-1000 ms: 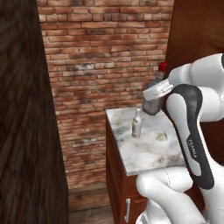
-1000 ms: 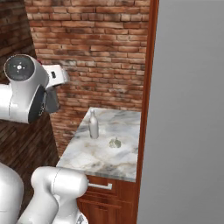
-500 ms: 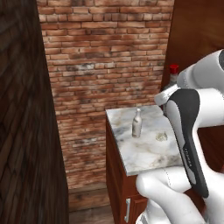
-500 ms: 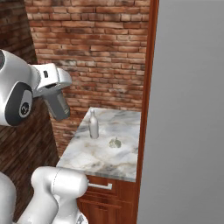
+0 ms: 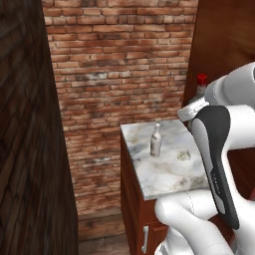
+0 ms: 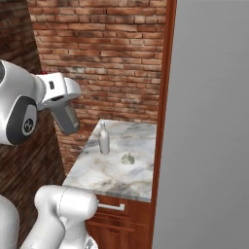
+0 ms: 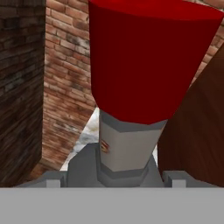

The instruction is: Place the liquors on the top shelf of the fridge to keep them out of children's reach, and place the garlic on lower shelves for easy access.

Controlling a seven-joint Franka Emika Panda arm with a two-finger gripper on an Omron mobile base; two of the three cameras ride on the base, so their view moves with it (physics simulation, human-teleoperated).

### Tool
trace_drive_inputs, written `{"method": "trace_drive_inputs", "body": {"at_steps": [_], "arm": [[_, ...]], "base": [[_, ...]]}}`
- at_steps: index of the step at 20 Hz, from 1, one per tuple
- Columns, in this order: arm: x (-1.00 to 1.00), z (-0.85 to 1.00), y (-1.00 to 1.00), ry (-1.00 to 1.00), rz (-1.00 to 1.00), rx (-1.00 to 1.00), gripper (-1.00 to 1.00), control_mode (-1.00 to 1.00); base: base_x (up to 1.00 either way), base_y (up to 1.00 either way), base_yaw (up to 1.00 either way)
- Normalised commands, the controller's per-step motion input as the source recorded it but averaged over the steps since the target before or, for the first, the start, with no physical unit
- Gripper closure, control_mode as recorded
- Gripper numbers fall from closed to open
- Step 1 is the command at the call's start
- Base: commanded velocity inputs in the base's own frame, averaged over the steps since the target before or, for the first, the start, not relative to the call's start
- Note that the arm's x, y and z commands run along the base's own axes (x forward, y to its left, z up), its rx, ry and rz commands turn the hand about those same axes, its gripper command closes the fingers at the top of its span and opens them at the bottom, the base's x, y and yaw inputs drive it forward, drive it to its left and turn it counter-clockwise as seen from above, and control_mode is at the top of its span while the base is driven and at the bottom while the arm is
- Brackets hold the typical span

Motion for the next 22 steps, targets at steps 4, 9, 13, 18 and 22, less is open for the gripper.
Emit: {"method": "trace_drive_inputs", "body": {"at_steps": [4,9,13,18,22], "arm": [[0.0,0.0,0.0,0.0,0.0,0.0,1.0,-1.0],[-0.03,0.0,-0.01,0.0,0.0,0.0,1.0,1.0],[0.0,0.0,0.0,0.0,0.0,0.0,1.0,1.0],[0.0,0.0,0.0,0.0,0.0,0.0,1.0,1.0],[0.0,0.0,0.0,0.0,0.0,0.0,1.0,1.0]], "base": [[0.0,0.0,0.0],[-0.14,-0.04,0.0],[-0.82,-0.07,0.0],[-1.0,0.01,-0.05],[-1.0,0.03,-0.14]]}}
